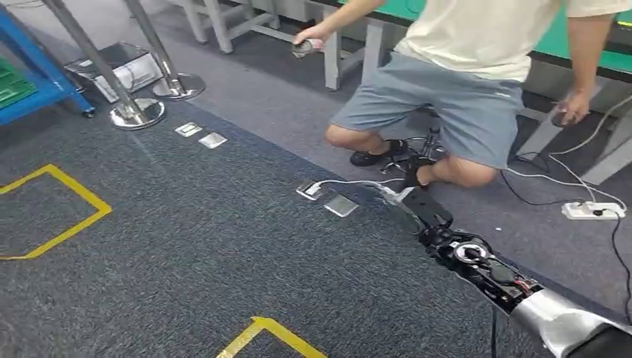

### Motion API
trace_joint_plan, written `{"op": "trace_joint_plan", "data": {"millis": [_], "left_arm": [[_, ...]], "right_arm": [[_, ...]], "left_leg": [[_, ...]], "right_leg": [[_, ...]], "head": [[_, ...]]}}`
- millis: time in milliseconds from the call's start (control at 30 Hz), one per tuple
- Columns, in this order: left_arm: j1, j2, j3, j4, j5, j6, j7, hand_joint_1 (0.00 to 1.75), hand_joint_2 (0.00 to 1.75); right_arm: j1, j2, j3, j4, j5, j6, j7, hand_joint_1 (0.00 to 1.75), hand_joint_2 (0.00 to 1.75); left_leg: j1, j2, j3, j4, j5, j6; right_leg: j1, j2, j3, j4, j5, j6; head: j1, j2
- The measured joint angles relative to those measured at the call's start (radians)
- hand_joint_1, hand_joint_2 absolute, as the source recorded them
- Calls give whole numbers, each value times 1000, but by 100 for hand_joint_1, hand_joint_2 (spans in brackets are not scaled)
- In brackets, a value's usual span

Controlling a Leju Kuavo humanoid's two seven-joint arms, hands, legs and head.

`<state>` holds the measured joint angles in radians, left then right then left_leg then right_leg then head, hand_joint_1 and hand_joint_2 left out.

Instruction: Take the parts from the cabinet and place them on the table.

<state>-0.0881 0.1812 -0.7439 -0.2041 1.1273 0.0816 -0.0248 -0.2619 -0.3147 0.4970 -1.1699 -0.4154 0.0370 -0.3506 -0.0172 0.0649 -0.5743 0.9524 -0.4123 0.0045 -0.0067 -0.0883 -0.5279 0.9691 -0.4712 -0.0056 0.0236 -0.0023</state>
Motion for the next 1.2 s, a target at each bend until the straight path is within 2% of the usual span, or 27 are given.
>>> {"op": "trace_joint_plan", "data": {"millis": [33,133,167,200,233,267,333,367,400,433,467,500,533,633,667,700,733,767,833,867,900,933,1000,1033,1067,1167,1200], "left_arm": [[-1,2,0,0,1,0,0,0,0],[-5,1,-1,0,3,1,0,0,0],[-5,1,-1,0,4,2,0,0,0],[0,0,-1,0,5,1,0,0,0],[0,-2,-2,0,6,1,0,0,0],[-3,-2,-2,0,7,1,0,0,0],[-5,-3,-4,0,8,0,0,0,0],[-4,-5,-6,0,9,0,0,0,0],[-3,-6,-9,0,10,0,0,0,0],[-3,-7,-13,0,11,0,0,0,0],[-3,-8,-16,0,11,-1,0,0,0],[-3,-8,-16,0,11,-1,0,0,0],[-2,-6,-17,0,11,-1,0,0,0],[1,-3,-19,0,11,-1,0,0,0],[4,-1,-21,0,11,0,0,0,0],[7,2,-21,0,11,0,0,0,0],[6,-1,-22,0,9,-1,0,0,0],[2,0,-23,0,7,-1,0,0,0],[0,1,-25,0,5,-1,0,0,0],[0,-1,-26,0,3,-3,0,0,0],[2,-2,-26,0,2,-4,0,0,0],[3,-2,-27,0,2,-4,0,0,0],[3,2,-30,0,-2,-4,0,0,0],[1,8,-32,0,-4,-4,0,0,0],[-2,8,-34,0,-4,-4,0,0,0],[-3,11,-43,0,-7,-6,0,0,0],[-2,12,-44,0,-7,-7,0,0,0]], "right_arm": [[-5,0,-4,26,-4,2,-7,0,0],[-13,2,-16,111,-9,5,-18,0,0],[-15,3,-18,132,-10,6,-19,0,0],[-17,3,-24,159,-14,5,-19,0,0],[-24,4,-26,184,-17,5,-20,0,0],[-32,4,-28,225,-23,2,-22,0,0],[-33,4,-38,295,-37,-3,-24,0,0],[-32,4,-40,332,-45,-4,-24,0,0],[-31,4,-40,364,-52,-5,-24,0,0],[-31,4,-42,396,-61,-6,-23,0,0],[-31,4,-46,431,-69,-7,-22,0,0],[-32,4,-50,456,-75,-8,-20,0,0],[-35,5,-51,477,-81,-9,-17,0,0],[-28,10,-57,564,-109,-19,12,0,0],[-25,12,-60,584,-119,-24,24,0,0],[-22,17,-62,601,-129,-30,38,0,0],[-19,17,-67,619,-138,-37,51,0,0],[-12,18,-69,642,-148,-42,64,0,0],[18,20,-74,685,-165,-49,86,0,0],[33,21,-76,703,-171,-53,93,0,0],[43,23,-77,722,-176,-54,98,0,0],[46,26,-78,733,-180,-55,101,0,0],[48,32,-85,757,-188,-58,109,0,0],[51,37,-88,770,-195,-61,116,0,0],[53,39,-92,782,-201,-61,121,0,0],[67,46,-98,807,-215,-64,138,0,0],[72,47,-99,811,-217,-64,141,0,0]], "left_leg": [[-6,9,1,-2,-7,6],[-10,-25,-4,-8,-3,14],[-6,-38,3,-20,1,19],[8,-47,23,-39,9,19],[9,-57,31,-45,11,22],[10,-65,31,-45,11,24],[10,-91,30,-45,9,26],[10,-107,31,-44,9,27],[11,-123,32,-43,8,26],[12,-137,34,-41,7,24],[14,-154,34,-36,3,20],[15,-166,33,-27,-3,15],[12,-177,28,-20,-8,9],[15,-209,16,-13,-6,-2],[16,-218,14,-13,-7,-6],[18,-202,12,-4,-15,-11],[11,-140,-3,33,-40,-18],[12,-100,-42,110,-79,-25],[16,-71,-134,285,-148,-30],[17,-69,-165,337,-157,-30],[17,-69,-166,329,-138,-28],[16,-69,-140,272,-100,-23],[9,-53,-38,75,-10,-2],[-3,-13,1,-6,-3,12],[-7,-18,4,-7,-5,13],[-10,-47,2,-11,-3,19],[4,-56,20,-33,8,23]], "right_leg": [[4,-8,2,-3,-3,4],[0,-36,9,-9,-6,18],[5,-47,19,-14,-9,24],[1,-22,14,-7,-18,30],[0,35,0,35,-45,33],[-1,66,-38,116,-83,35],[-3,84,-127,282,-143,40],[-3,84,-153,321,-145,42],[-4,84,-152,303,-118,43],[-6,86,-129,242,-74,43],[-10,95,-85,136,-13,45],[-17,121,-45,43,31,48],[-23,165,-29,8,12,48],[-14,137,-26,3,13,30],[-16,125,-11,2,15,24],[-21,114,-9,-2,16,17],[-21,109,-7,-2,15,13],[-19,97,-5,-2,14,10],[-14,69,-3,-2,9,6],[-12,55,-3,-2,7,5],[-11,43,-1,-2,5,5],[-8,36,1,-2,3,5],[-4,22,10,-3,-3,5],[-4,13,15,-4,-5,7],[1,6,15,-5,-9,13],[-3,-16,28,-16,-12,26],[2,-9,31,-15,-17,34]], "head": [[4,0],[0,0],[0,0],[2,0],[8,0],[9,0],[18,0],[22,0],[24,0],[27,0],[29,0],[32,0],[35,0],[25,0],[24,0],[25,0],[19,0],[5,0],[0,0],[-1,0],[0,0],[-2,0],[-2,0],[0,0],[1,0],[0,0],[1,0]]}}
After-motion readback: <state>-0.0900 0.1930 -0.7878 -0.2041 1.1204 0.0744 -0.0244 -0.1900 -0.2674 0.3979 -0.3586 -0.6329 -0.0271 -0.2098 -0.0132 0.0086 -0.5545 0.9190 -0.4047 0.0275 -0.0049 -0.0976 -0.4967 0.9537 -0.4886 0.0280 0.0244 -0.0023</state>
